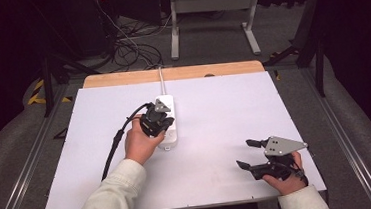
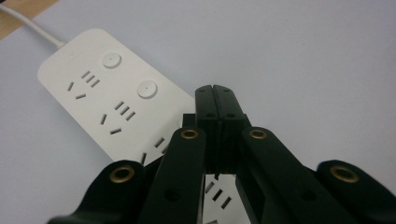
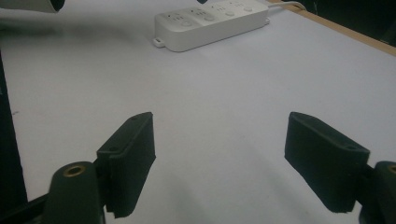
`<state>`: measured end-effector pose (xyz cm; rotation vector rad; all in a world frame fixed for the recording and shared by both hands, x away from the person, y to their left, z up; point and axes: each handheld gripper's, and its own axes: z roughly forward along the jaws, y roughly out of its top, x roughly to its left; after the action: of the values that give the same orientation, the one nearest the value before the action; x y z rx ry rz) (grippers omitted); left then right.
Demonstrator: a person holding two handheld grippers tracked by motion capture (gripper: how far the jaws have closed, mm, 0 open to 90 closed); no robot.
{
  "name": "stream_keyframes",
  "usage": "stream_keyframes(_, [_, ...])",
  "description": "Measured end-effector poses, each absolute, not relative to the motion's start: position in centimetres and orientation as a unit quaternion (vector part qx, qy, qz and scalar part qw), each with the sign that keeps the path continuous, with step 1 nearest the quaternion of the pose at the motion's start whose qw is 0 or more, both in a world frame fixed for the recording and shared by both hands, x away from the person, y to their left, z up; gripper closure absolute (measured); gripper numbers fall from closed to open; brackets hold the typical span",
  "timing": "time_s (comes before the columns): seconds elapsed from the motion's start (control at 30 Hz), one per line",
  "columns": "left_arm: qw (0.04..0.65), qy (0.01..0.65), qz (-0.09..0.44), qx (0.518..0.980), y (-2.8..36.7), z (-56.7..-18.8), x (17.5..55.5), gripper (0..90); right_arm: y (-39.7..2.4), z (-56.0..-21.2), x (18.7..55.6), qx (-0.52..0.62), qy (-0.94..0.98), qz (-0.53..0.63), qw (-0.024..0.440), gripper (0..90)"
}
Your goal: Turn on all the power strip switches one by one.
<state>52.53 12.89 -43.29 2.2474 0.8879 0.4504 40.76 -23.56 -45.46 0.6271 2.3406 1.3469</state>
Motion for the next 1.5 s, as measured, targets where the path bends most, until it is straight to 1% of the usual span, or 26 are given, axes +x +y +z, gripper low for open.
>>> stream_keyframes(0.13, [0.336, 0.352, 0.168, 0.857, 12.9, -43.6, 53.4, 89.9, -23.6, -45.5, 40.8, 0.221, 0.830, 0.479, 0.182, 25.2])
stream_keyframes(0.4, [0.328, 0.363, 0.169, 0.856, 13.1, -44.4, 54.0, 89.9, -23.6, -45.5, 40.8, 0.221, 0.830, 0.479, 0.181, 25.2])
stream_keyframes(1.07, [0.324, 0.364, 0.163, 0.858, 12.9, -45.1, 54.3, 89.9, -23.6, -45.5, 40.8, 0.220, 0.830, 0.479, 0.181, 25.2])
stream_keyframes(1.5, [0.318, 0.359, 0.175, 0.860, 12.7, -45.2, 54.0, 89.9, -23.6, -45.5, 40.8, 0.218, 0.830, 0.479, 0.182, 25.2])
